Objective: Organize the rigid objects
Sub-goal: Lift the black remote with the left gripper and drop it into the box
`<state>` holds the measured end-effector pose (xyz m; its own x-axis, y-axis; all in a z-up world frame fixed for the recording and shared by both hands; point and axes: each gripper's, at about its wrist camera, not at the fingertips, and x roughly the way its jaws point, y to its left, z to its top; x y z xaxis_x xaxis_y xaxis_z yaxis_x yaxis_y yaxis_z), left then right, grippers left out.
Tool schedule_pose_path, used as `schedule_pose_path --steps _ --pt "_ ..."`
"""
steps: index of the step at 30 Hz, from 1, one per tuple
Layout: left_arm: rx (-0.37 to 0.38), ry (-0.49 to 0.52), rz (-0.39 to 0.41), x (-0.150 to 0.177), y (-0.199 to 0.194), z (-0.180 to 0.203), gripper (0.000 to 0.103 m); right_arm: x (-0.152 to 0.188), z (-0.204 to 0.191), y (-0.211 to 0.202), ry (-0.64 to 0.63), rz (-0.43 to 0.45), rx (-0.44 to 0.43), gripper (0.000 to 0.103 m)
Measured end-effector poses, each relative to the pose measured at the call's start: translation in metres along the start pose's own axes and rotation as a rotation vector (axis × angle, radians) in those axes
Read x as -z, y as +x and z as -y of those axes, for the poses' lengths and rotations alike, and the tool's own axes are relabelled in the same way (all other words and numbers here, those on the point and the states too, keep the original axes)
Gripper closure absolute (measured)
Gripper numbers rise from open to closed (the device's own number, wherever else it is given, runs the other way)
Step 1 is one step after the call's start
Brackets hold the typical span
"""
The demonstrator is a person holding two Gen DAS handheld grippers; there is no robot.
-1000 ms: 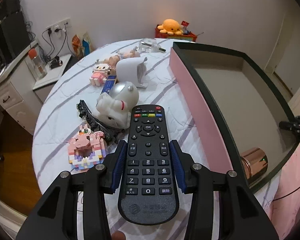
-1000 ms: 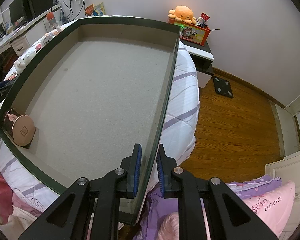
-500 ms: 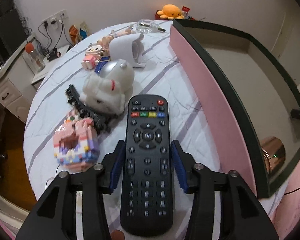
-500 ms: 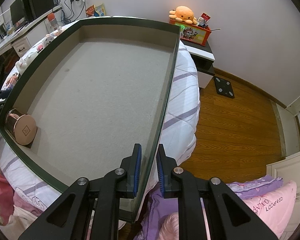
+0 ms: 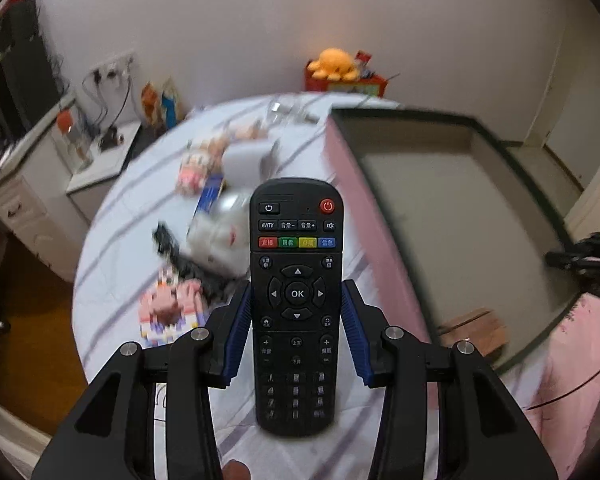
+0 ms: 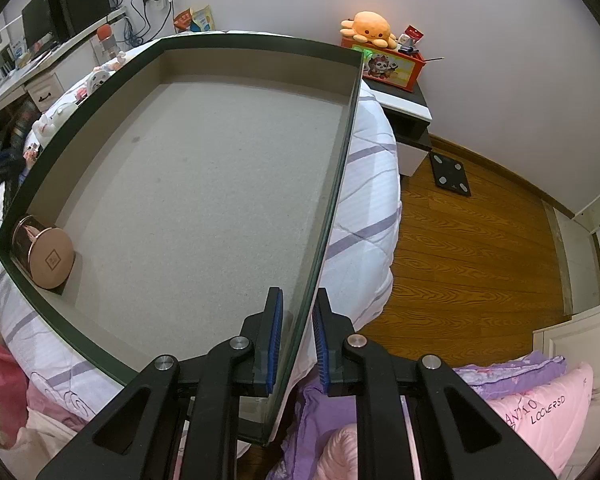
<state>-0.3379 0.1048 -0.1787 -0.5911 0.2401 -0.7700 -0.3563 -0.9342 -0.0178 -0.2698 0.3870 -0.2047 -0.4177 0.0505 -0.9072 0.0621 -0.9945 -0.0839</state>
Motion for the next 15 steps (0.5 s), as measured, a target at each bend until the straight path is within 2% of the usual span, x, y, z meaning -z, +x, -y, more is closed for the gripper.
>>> schedule_pose_path --steps 8,10,13,15 --pt "0.036 0.07 0.1 -0.027 -0.036 0.033 0.059 0.0 0.002 0.001 0.015 0.001 -0.013 0.088" --pt "0.007 0.093 0.117 -0.034 -0.04 0.043 0.059 -0.001 0.002 0.0 0.016 0.001 -0.017 0.088" --pt "0.011 0.104 0.14 -0.044 -0.045 0.052 0.058 0.001 0.003 0.0 0.019 0.003 -0.021 0.088" --pt "0.044 0.104 0.151 -0.048 -0.049 0.055 0.058 0.001 0.002 0.0 0.018 0.002 -0.021 0.088"
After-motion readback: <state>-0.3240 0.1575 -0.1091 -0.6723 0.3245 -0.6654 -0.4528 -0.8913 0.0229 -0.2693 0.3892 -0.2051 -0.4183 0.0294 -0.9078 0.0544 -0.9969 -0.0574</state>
